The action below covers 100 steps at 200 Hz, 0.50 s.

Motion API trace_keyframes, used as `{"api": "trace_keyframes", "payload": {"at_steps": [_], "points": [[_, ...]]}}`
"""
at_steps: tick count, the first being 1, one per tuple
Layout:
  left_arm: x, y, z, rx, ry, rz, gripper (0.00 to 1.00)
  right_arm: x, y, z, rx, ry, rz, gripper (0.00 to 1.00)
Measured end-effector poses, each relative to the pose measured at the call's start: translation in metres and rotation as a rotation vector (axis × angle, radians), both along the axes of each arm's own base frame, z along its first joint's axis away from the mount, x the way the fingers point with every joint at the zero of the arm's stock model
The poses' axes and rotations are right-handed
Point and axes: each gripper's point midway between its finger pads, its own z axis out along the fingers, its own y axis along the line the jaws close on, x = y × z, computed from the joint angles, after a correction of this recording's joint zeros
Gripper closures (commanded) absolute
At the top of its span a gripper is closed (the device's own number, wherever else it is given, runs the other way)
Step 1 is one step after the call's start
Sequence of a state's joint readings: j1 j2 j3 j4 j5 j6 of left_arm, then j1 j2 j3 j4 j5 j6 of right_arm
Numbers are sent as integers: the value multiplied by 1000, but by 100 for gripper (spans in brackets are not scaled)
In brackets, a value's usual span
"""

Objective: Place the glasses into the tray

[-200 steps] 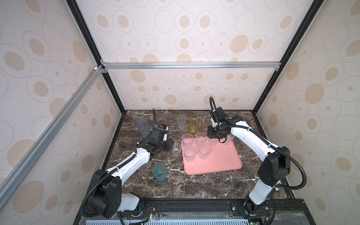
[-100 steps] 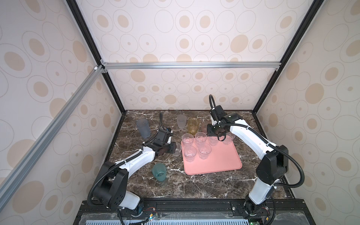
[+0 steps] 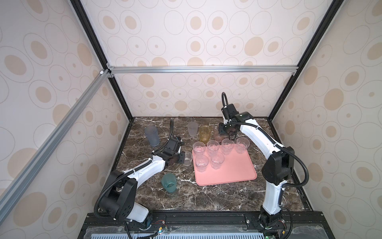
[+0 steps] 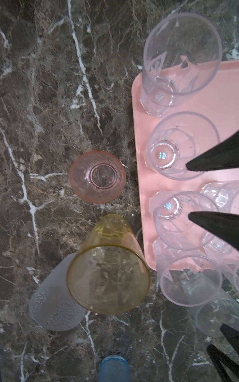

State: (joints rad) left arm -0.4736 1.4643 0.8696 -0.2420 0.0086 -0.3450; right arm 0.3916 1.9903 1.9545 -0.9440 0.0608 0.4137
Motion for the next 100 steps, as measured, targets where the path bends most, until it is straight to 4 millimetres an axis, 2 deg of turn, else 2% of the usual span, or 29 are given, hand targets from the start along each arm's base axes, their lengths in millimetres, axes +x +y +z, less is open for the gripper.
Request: {"api": "trace_keyframes", "payload": {"at_steps": [54,100], "points": [[-3,8,-4,50,9,8,47,29,-32,-23,-29,49,-62,65],[-3,14,-5,80,11,14,47,28,-27,-26,-12,67,-52,64]]}}
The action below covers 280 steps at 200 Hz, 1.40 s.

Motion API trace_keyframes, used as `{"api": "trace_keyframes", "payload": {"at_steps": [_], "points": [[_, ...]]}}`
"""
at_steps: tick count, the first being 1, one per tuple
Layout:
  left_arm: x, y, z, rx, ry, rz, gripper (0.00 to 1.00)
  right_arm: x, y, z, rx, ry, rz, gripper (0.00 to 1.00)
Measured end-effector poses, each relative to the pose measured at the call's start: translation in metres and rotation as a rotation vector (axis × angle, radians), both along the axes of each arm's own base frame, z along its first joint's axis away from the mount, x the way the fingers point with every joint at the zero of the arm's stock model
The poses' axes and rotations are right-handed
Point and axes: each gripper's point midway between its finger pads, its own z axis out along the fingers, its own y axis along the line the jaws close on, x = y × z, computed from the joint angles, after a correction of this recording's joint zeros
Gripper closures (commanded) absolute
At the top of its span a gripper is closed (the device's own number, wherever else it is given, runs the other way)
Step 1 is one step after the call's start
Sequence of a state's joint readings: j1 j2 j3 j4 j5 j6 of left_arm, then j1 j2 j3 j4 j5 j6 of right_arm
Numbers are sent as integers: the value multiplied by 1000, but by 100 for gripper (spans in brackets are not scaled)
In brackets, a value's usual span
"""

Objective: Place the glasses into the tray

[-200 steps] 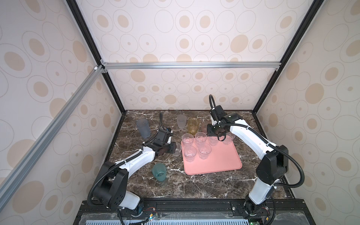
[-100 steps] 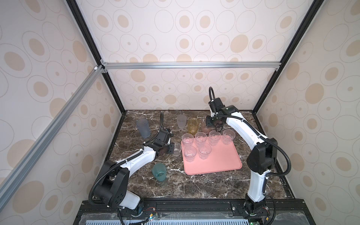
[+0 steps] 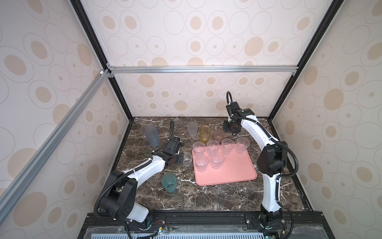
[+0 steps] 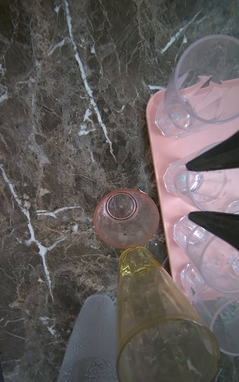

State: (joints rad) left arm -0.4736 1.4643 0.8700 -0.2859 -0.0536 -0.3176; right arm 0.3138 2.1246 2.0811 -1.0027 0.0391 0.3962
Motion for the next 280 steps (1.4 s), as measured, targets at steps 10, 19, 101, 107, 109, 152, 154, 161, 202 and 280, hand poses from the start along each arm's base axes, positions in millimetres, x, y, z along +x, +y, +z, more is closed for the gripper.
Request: {"api": "trace_keyframes", "payload": {"at_steps": [10,19,101,107,109,152,154,161,202,280], "points": [[-1,1,-1,6,2,1,47,-1,2,0,9,3,4,65],[-1,1,-1,7,4,2,47,-1,3,0,17,5,6,64],[2,-11,16,-67,-27,-21,43,-5,31,13,89,-11,48,64],[3,-12,19,-73,-34,-22,42,-6,34,15,97,-13,52,65],[3,-12,20,-74,-37,-22,42,-6,35,16,99,-13,55,65],[37,-20,60,-119,-140,-6,37,-18,50,40,146,-56,79,65],[40,-20,61,-120,-145,-5,37,-19,50,41,148,-58,80,64],[50,-23,69,-129,-167,0,36,-21,51,45,154,-66,84,65],[120,-30,100,-160,-275,53,34,-36,50,52,163,-77,87,65],[230,-58,87,-141,-318,88,33,-66,36,28,136,-15,73,64]]}}
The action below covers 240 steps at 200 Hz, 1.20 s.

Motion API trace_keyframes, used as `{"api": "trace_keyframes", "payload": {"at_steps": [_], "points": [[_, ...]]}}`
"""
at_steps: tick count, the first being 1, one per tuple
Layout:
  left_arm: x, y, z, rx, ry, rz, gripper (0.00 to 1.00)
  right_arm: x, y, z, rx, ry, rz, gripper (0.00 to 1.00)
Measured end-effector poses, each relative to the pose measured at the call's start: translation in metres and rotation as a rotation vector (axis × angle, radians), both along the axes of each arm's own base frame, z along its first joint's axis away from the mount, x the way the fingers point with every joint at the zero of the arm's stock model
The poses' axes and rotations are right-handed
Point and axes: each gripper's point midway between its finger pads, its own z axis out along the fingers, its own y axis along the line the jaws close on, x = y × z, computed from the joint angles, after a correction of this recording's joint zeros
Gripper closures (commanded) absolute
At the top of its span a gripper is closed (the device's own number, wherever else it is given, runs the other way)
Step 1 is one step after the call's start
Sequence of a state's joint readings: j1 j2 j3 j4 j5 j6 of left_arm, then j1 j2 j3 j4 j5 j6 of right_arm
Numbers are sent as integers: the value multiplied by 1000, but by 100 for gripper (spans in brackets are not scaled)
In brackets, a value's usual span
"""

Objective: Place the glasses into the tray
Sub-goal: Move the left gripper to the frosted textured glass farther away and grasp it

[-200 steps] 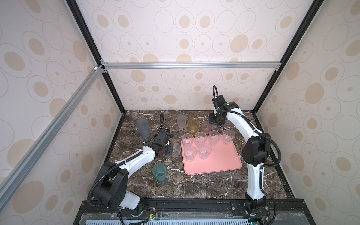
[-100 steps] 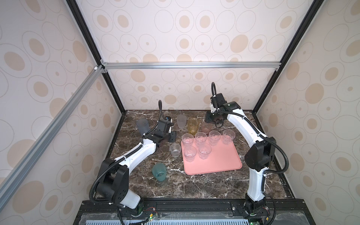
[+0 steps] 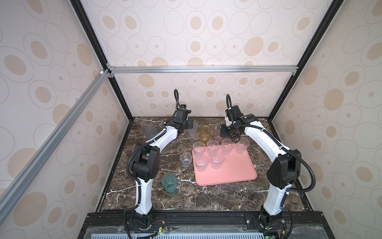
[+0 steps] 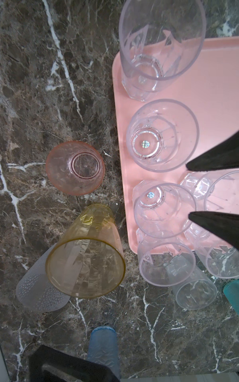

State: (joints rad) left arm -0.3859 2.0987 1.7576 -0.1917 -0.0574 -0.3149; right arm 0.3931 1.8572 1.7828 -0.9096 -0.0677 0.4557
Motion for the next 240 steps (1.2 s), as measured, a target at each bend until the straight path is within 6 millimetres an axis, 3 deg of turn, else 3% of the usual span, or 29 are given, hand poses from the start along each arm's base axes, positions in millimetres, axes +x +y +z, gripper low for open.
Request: {"api": "trace_keyframes", "payload": {"at_steps": [79,142,197,240], "points": [[18,-6,-38,63,77,-17,35,-4,-3,-1,-5,-7,-4,65],[18,-5,-46,78,93,-23,42,-5,-4,-1,-9,-7,-5,65],[18,-5,-68,93,128,-34,53,-5,-4,-1,-10,-7,-6,65],[18,-6,-70,91,132,-38,58,-4,-4,-1,-12,-7,-6,65]]}}
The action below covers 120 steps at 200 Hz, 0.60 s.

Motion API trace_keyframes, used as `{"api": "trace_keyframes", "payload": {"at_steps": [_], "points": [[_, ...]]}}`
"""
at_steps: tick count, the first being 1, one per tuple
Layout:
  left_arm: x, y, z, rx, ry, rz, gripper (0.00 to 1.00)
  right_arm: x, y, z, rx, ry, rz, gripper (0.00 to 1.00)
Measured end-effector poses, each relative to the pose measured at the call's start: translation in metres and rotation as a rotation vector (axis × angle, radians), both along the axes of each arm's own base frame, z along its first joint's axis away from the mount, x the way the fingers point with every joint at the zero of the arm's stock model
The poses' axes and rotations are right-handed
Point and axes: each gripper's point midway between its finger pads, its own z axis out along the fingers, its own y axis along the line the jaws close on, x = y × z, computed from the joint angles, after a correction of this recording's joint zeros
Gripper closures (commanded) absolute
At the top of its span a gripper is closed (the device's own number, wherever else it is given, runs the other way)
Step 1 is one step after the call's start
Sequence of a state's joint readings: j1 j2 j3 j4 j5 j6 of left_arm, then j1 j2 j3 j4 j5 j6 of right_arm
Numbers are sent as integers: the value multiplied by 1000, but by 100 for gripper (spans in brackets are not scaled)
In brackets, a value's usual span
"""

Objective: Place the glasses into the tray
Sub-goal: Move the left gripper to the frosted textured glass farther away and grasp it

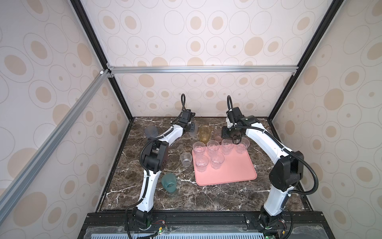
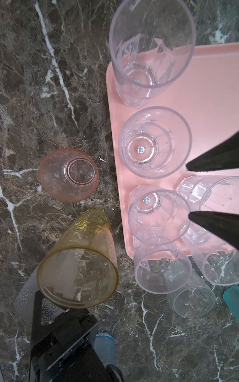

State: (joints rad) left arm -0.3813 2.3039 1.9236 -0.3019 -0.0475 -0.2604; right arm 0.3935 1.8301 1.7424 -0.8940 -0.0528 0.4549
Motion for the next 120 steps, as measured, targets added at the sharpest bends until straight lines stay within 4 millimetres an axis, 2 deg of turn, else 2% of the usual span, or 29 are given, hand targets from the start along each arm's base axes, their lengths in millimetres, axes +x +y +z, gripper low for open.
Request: {"api": "trace_keyframes", "payload": {"at_steps": [39,120], "points": [[0,-1,0,-8,3,-2,71,0,0,0,0,0,-1,65],[1,3,0,-24,6,19,87,-1,0,-2,-2,4,-1,65]]}}
